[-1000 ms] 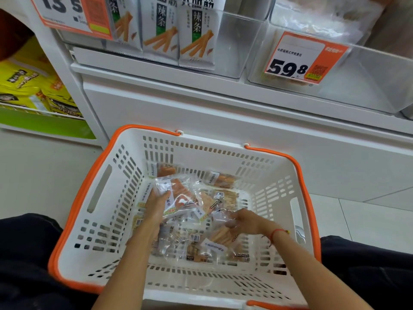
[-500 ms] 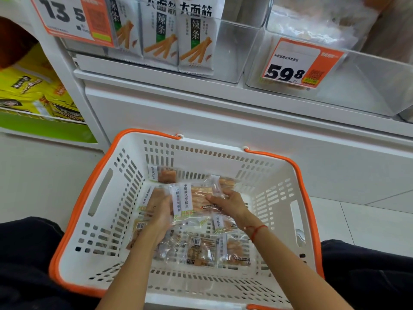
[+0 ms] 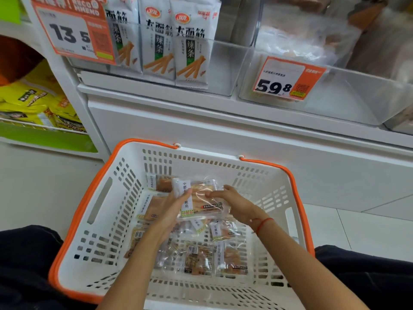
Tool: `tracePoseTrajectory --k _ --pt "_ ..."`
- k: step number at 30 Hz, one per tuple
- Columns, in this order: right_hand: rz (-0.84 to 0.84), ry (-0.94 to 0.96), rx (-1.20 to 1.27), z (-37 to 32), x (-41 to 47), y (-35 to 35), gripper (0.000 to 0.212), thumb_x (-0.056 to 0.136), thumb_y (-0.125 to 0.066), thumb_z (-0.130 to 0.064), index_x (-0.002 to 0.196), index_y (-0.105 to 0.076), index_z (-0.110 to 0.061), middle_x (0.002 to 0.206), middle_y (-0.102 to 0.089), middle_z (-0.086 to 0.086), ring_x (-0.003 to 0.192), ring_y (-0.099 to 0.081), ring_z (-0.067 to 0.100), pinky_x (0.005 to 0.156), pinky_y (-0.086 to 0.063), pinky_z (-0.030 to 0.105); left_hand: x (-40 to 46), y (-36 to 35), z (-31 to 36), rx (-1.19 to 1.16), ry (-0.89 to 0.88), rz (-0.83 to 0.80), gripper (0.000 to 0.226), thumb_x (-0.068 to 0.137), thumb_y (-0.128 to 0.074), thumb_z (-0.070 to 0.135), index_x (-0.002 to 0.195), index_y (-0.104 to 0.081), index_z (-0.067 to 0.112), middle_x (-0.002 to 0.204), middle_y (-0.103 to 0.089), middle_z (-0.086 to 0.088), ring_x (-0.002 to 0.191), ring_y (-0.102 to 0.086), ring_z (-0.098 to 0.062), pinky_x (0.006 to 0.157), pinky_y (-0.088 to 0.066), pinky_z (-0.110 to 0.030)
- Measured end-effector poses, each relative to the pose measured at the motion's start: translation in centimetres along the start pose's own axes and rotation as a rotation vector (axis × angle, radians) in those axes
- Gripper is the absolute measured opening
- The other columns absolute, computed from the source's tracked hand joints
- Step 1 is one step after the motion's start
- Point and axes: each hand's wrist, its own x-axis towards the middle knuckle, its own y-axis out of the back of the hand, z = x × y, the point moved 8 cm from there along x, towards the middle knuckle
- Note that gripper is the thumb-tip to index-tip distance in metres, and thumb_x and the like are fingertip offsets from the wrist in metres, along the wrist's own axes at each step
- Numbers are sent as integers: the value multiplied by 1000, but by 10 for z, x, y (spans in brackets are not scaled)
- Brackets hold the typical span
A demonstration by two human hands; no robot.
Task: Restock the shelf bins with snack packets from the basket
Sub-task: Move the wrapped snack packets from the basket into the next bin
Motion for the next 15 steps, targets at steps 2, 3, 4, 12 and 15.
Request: tracePoseTrajectory --k 2,3,4,12,15 --pt "-187 55 -4 -20 -15 -2 72 83 -70 -28 144 -36 -7 136 -51 1 117 -54 15 99 -45 35 -4 -11 18 25 -23 -40 79 89 -56 47 151 -10 31 149 -26 11 139 -29 -19 113 -21 -50" --pt "-223 85 -10 -30 -23 1 60 89 -63 -24 142 -39 -9 134 -53 -2 118 -54 12 102 -43 34 -6 -17 27 14 -35 -60 89 84 -61 54 151 -6 33 147 -23 15 142 -22 -19 115 -16 -52" --pt "-222 121 -23 -39 -28 7 56 90 -62 -22 140 -42 -9 134 -55 -1 122 -53 14 107 -38 36 -8 -22 38 17 -59 -78 99 76 -66 60 151 -6 35 151 -21 14 143 -21 -20 115 -15 -54" --pt "45 536 -278 -143 -104 68 31 86 -69 -16 113 -56 -10 104 -70 3 97 -67 14 83 -53 23 -39 -87 135 199 -301 -194 40 90 -55 32 122 -34 42 132 -49 8 117 -49 -9 109 -31 -35" --pt "152 684 -391 -181 -148 89 29 83 -71 -11 105 -53 -19 95 -66 -4 88 -64 6 74 -50 16 -55 -109 166 296 -408 -205 37 92 -57 30 120 -38 44 126 -51 12 108 -53 2 86 -41 -12"
